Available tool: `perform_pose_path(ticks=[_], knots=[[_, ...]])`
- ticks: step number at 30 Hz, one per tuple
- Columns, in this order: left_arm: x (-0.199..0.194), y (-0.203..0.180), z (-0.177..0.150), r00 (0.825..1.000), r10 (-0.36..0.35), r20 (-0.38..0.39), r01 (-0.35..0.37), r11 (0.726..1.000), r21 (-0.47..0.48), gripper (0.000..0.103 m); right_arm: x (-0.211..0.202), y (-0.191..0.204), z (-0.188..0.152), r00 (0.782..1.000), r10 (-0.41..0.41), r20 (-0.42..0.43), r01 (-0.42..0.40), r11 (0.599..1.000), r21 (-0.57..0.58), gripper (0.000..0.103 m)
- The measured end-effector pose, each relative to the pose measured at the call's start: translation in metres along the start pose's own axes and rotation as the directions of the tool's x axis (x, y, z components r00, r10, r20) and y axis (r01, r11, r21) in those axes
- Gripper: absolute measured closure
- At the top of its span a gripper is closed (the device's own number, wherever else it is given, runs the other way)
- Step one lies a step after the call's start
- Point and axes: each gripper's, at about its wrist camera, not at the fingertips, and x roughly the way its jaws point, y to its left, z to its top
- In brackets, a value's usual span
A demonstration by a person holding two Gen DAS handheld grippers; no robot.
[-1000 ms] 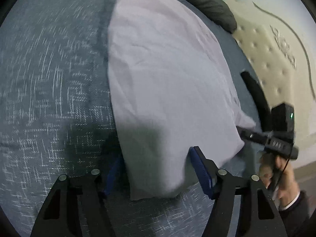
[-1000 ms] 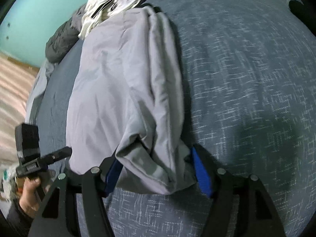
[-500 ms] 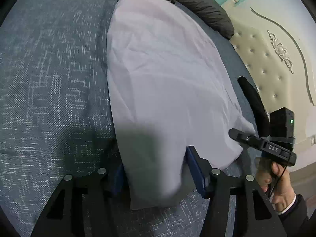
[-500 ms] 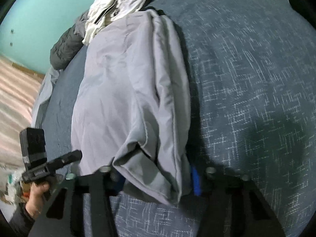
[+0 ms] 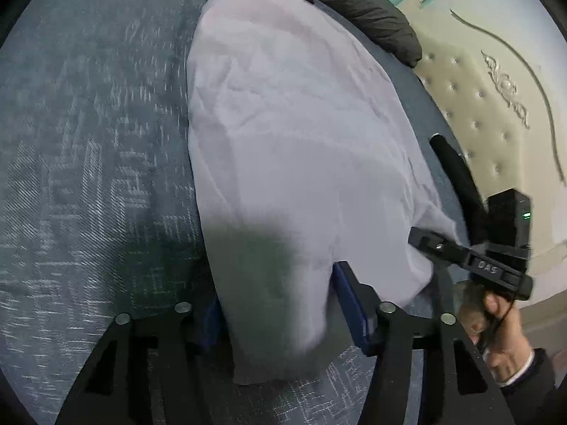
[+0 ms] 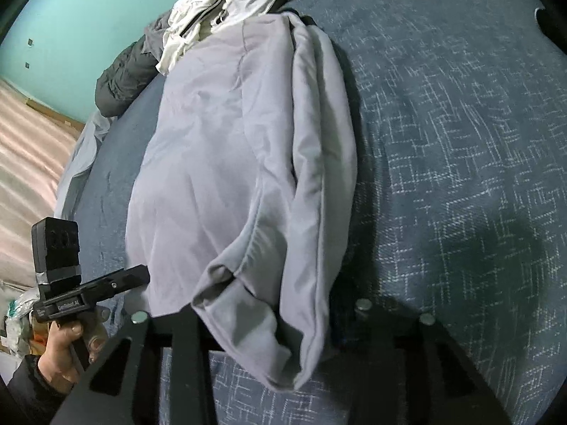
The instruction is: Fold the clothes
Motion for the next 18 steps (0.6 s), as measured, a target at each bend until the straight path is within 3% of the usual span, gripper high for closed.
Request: perform_pose_path(ticks=[2, 6, 18], knots=[[-0.007, -0.008, 0.0, 0.999, 0.018, 0.031, -0.019, 0.999, 0.026, 0.057, -0.005, 0.009, 0.001, 1.0, -0.016, 0.023, 0.018, 0.999, -0.047, 0.08], [-0.019, -0.021, 0.006, 0.997, 0.018, 0.069, -0.022, 0.998, 0.053, 0.067, -0.018, 0.026, 0.005, 0.996, -0.044, 0.074, 0.053, 0.991, -0.123, 0.082], [-0.077, -0.082, 0.029, 0.988, 0.001, 0.152, -0.026, 0.986, 0.164, 0.072, -0.081, 0.054, 0.021, 0.982, -0.055, 0.181, 0.1, 0.962, -0.253, 0.085]])
